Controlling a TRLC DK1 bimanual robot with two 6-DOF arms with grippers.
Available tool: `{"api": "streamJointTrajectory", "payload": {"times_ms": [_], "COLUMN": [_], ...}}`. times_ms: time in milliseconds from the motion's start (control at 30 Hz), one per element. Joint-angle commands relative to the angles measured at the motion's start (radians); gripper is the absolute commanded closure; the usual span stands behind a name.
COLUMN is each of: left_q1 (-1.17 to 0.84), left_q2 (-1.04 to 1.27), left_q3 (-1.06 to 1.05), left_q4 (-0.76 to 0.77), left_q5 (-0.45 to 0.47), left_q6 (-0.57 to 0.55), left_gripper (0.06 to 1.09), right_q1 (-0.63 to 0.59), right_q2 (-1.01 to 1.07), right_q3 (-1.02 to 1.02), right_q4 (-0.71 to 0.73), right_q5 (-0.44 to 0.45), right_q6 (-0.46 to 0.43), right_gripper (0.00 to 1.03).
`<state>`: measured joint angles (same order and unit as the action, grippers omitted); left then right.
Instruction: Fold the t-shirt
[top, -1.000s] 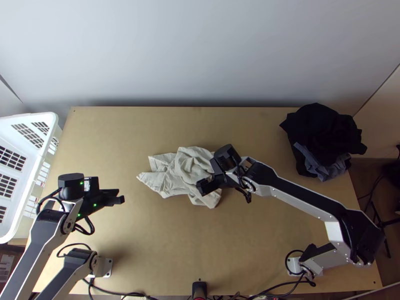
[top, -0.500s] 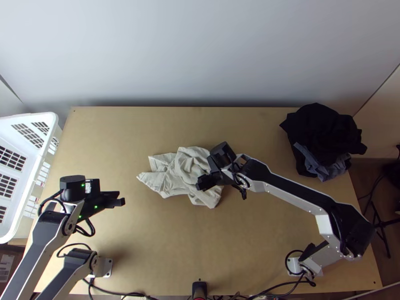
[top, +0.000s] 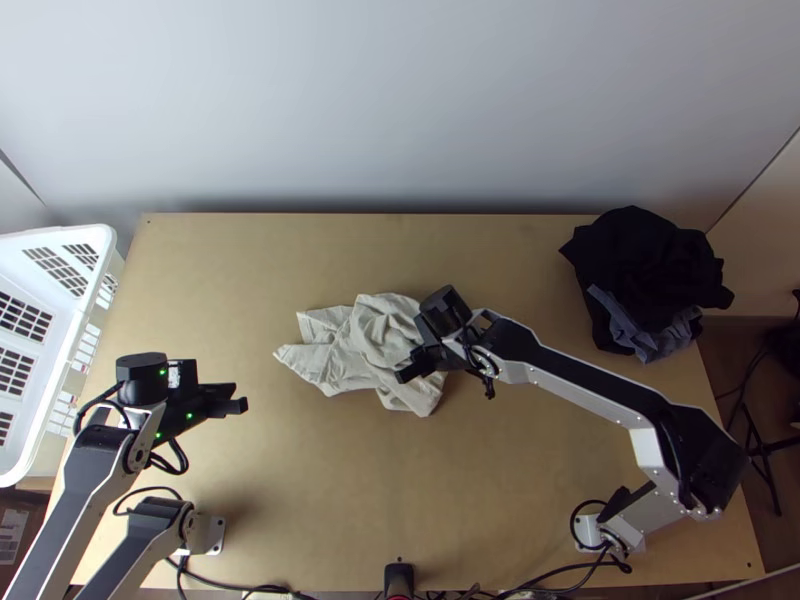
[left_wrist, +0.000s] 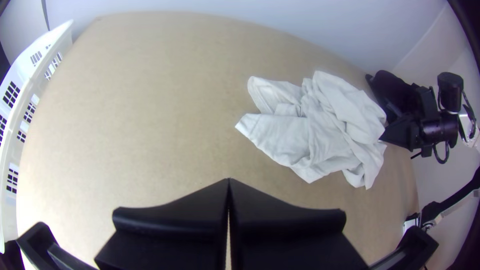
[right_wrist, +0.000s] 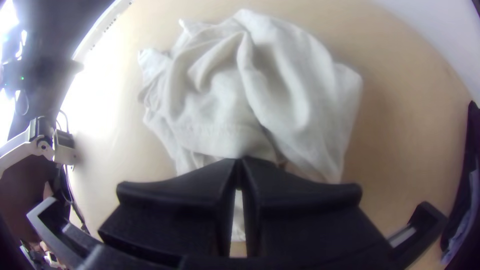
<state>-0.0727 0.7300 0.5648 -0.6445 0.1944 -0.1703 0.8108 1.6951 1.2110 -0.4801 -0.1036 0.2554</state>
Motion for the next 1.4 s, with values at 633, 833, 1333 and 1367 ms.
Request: {"api": "streamJointTrajectory", "payload": {"times_ms": [633, 833, 1333, 1367], "left_q1": [-0.151, -0.318, -0.648, -0.674], "left_q2": [0.138, 0.281, 0.704, 0.721], "left_q3": [0.061, 0.112, 0.274, 0.274], "left_q4": [0.028, 0.043, 0.437, 0.470], "left_q5": [-0.029, -0.029, -0.118, -0.153], "left_q6": [-0.029, -0.067, -0.239, -0.232], "left_gripper": [1.05, 1.05, 1.05, 1.05], "right_q1": [-0.032, -0.018, -0.041, -0.042], "right_q2": [-0.011, 0.012, -0.026, -0.029], "right_q3": [1.036, 1.142, 1.102, 1.102], "right_q4": [-0.428, -0.379, -0.373, -0.373], "right_q5": [0.084, 0.157, 0.212, 0.212], "right_q6": [-0.001, -0.031, -0.028, -0.028], "right_gripper": [1.00, 1.00, 1.00, 1.00]}}
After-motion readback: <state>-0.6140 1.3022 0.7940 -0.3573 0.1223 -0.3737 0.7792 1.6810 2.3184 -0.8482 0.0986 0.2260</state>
